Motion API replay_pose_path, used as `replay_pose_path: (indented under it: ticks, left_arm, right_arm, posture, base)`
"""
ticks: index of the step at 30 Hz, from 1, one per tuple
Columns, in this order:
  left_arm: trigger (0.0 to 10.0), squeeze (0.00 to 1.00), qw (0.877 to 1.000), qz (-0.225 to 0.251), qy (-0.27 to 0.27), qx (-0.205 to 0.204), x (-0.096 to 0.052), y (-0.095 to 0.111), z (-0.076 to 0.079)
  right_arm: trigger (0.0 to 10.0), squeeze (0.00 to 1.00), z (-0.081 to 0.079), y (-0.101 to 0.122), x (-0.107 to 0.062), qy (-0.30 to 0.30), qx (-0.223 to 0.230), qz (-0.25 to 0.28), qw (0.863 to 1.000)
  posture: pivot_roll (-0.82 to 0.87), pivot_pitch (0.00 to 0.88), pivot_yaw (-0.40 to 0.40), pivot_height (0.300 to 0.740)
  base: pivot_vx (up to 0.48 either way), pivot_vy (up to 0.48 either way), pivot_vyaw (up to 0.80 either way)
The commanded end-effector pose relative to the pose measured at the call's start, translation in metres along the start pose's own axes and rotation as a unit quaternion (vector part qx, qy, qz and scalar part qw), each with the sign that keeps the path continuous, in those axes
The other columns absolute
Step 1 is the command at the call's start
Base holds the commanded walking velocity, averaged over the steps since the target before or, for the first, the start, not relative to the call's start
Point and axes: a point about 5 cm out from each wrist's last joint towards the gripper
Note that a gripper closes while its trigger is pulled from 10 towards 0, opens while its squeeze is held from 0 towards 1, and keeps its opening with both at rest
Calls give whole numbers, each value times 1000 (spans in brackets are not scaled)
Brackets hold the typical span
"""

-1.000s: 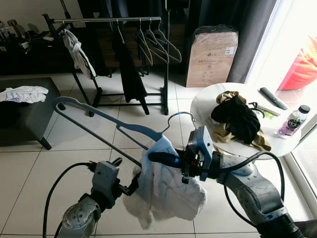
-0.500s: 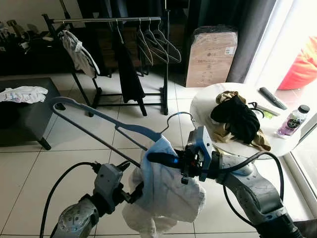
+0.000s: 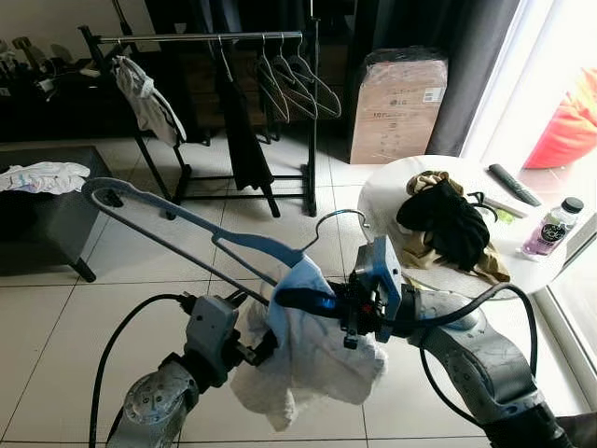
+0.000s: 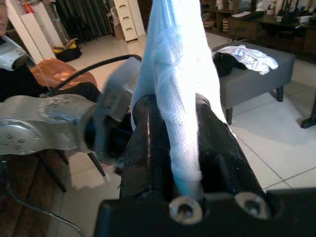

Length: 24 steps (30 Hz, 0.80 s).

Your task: Hang hanger

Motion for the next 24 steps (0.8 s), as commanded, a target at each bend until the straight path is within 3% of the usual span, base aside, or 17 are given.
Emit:
replay_pose_path:
  ticks: [1,8,13,17,19,20,24]
  left_arm:
    - [10000,0,1000,5,9,3,3,0,-2]
    - [10000,0,998,-33,50,27,3,-12,-15]
    - [10000,0,998,-14,52,9,5,-13,-16]
    - [10000,0,996,-36,67,49,10,-19,-20]
    - [10000,0,991,-44,108,70,10,-19,-29]
    - [10000,0,982,-48,159,84,8,-19,-40]
    - [10000,0,970,-54,214,98,5,-18,-52]
  right_arm:
    - [0,0,-9,12,4,34,-8,31,999]
    - [0,0,-9,14,3,30,-10,32,999]
    - [0,0,-8,17,1,30,-10,35,999]
    - [0,0,-11,19,3,40,-8,40,998]
    - [0,0,-11,19,3,39,-9,39,998]
    - [0,0,-10,19,2,35,-10,37,999]
    - [0,0,-9,18,0,31,-11,34,999]
  posture:
    - [-101,170,4,740]
    - [-105,172,5,740]
    - [-108,172,3,740]
    - [-107,171,2,740]
    - [-109,171,3,740]
    - [-108,171,4,740]
    - [-105,172,3,740]
  base:
    - [0,0,0]
    - [0,0,0]
    - [0,0,0]
    - [0,0,0]
    - [0,0,0]
    - [0,0,0]
    - [0,0,0]
Point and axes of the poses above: a point about 5 cm out from each wrist's last joint towards the gripper, its own x axis pointing out of the wrist towards the gripper, its own y axis along the axis of the wrist's last joint, z = x × y, and after that the axes turned 8 degrees about -x, right-handed
